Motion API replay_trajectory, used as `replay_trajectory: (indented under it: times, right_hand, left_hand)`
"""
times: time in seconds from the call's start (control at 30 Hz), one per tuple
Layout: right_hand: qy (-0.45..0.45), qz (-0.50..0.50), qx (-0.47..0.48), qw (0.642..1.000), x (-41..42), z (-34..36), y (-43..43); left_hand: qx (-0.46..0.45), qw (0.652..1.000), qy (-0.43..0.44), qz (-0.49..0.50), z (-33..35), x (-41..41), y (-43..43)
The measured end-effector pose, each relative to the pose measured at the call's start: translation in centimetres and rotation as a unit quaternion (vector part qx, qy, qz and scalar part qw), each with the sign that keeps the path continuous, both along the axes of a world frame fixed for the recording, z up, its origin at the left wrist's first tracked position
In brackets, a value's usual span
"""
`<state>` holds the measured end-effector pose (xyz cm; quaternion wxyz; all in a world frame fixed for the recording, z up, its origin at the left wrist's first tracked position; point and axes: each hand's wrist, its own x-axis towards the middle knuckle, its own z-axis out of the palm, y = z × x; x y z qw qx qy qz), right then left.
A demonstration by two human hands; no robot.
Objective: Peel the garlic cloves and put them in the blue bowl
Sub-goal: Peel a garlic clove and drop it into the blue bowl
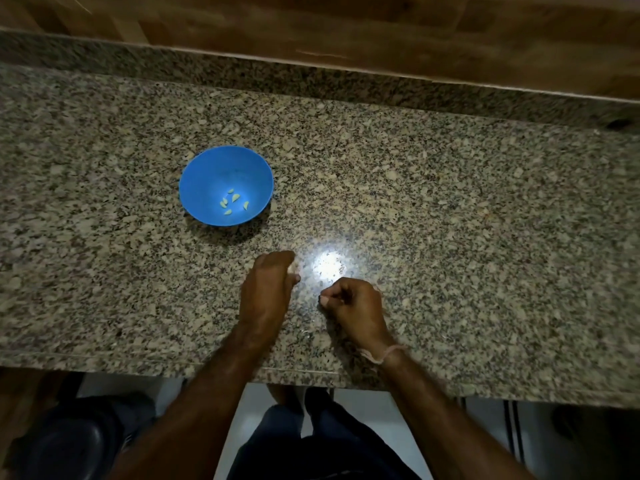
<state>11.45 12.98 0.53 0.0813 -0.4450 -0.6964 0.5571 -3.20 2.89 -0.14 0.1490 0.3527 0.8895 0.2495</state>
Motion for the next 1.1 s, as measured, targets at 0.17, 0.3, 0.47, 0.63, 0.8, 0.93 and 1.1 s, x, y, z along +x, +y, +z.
replay_trajectory:
  times: [0.17,0.3,0.47,0.63,0.8,0.93,1.1]
  right_hand:
    - [-0.06,0.017,0.034,0.997,-0.7,0.2,-0.5]
    - [-0.112,0.032,0.093,0.989,-1.3,0.0,-1.4]
    - [-0.163,0.045,0.136,0.976,-1.9,0.3,-2.0]
    - [-0.212,0.05,0.167,0.962,-2.9,0.4,-1.9]
    - [-0.255,0.08,0.249,0.931,-3.4,0.7,-3.2]
    - [-0.237,0.063,0.238,0.94,-3.0,0.7,-3.4]
    - [0.058,-0.125,-0.229,0.964,-0.8,2.0,-3.2]
  left_hand:
    - [0.057,0.997,0.037,0.046,0.1,3.4,-3.5]
    - [-0.004,0.998,0.063,0.022,-1.3,5.7,-6.1]
    - [-0.023,0.998,0.066,-0.009,-2.0,5.0,-6.2]
    - [-0.028,0.996,0.08,-0.015,-1.9,5.0,-6.2]
    - [-0.034,0.997,0.073,-0.015,-1.4,5.0,-6.1]
    - [-0.003,0.999,0.04,-0.012,-0.9,4.9,-6.0]
    - [0.151,0.939,-0.29,0.107,0.7,4.9,-4.8]
